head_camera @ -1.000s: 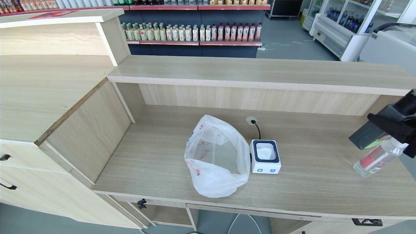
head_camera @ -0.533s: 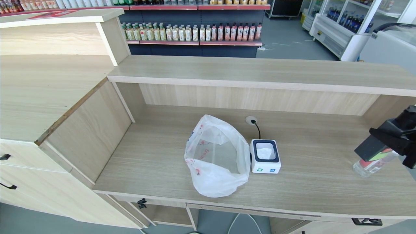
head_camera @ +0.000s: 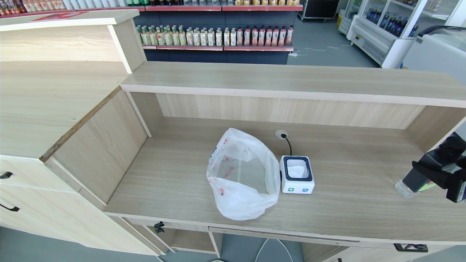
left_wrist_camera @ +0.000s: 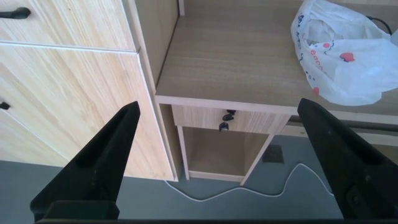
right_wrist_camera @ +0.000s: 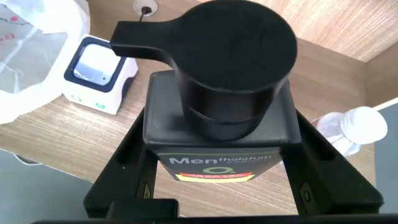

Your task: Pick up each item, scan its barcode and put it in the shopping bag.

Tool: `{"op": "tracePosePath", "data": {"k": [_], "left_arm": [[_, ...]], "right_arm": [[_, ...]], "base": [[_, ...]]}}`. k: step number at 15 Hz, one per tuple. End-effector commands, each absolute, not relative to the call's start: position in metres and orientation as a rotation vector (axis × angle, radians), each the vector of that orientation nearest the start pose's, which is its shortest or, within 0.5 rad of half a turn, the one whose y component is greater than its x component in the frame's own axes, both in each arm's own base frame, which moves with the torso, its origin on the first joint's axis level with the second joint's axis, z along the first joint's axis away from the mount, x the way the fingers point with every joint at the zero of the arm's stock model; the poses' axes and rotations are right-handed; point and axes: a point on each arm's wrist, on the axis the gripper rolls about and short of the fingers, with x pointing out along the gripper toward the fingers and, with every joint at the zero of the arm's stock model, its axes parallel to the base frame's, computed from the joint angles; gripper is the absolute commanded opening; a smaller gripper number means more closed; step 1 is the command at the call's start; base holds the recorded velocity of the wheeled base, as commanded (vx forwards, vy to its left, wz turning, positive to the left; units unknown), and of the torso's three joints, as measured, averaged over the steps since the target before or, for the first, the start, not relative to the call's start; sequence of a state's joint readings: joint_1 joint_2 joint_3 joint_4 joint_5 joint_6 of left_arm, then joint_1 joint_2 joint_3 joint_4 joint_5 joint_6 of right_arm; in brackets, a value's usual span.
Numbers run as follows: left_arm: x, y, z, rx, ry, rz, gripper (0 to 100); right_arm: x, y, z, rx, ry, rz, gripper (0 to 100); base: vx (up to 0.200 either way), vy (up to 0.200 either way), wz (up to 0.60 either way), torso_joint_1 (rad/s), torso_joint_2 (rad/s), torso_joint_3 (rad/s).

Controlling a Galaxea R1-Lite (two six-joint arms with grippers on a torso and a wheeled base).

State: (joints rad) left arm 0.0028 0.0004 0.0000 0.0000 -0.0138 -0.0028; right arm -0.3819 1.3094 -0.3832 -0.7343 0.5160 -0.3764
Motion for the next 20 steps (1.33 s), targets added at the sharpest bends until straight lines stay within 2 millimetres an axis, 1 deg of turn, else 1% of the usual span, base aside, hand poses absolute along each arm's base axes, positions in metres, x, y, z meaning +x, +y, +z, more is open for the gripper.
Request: {"op": "tracePosePath", "data": {"k": [1, 6, 13, 14, 18, 20], "left_arm": [[-0.023, 0.0, 0.075, -0.003, 0.0, -0.011, 100], [-0.023, 0.0, 0.075, -0.002, 0.0, -0.011, 100], [-0.023, 0.0, 0.075, -0.003, 0.0, -0.012, 100], [-0.023, 0.0, 0.075, -0.002, 0.0, -0.011, 100], [-0.023, 0.0, 0.075, -0.003, 0.0, -0.011, 100], [-0.023, 0.0, 0.075, -0.003, 0.0, -0.011, 100]], "right_arm": [[0.178, -0.06, 0.175, -0.303, 0.152, 0.165, 0], [0.181, -0.062, 0.174, -0.314, 0.157, 0.165, 0], [0.181, -0.061, 0.173, -0.295, 0.163, 0.173, 0], [0.181, -0.061, 0.171, -0.289, 0.179, 0.178, 0], [0.195, -0.067, 0.16, -0.252, 0.257, 0.19, 0], [0.203, -0.07, 0.158, -0.246, 0.272, 0.19, 0]], "base": [[0.0, 0.0, 0.0, 0.0, 0.0, 0.0], [0.0, 0.0, 0.0, 0.0, 0.0, 0.0], [0.0, 0.0, 0.6, 0.004, 0.0, 0.003], [0.0, 0.0, 0.0, 0.0, 0.0, 0.0], [0.0, 0.0, 0.0, 0.0, 0.0, 0.0], [0.0, 0.0, 0.0, 0.0, 0.0, 0.0]]}}
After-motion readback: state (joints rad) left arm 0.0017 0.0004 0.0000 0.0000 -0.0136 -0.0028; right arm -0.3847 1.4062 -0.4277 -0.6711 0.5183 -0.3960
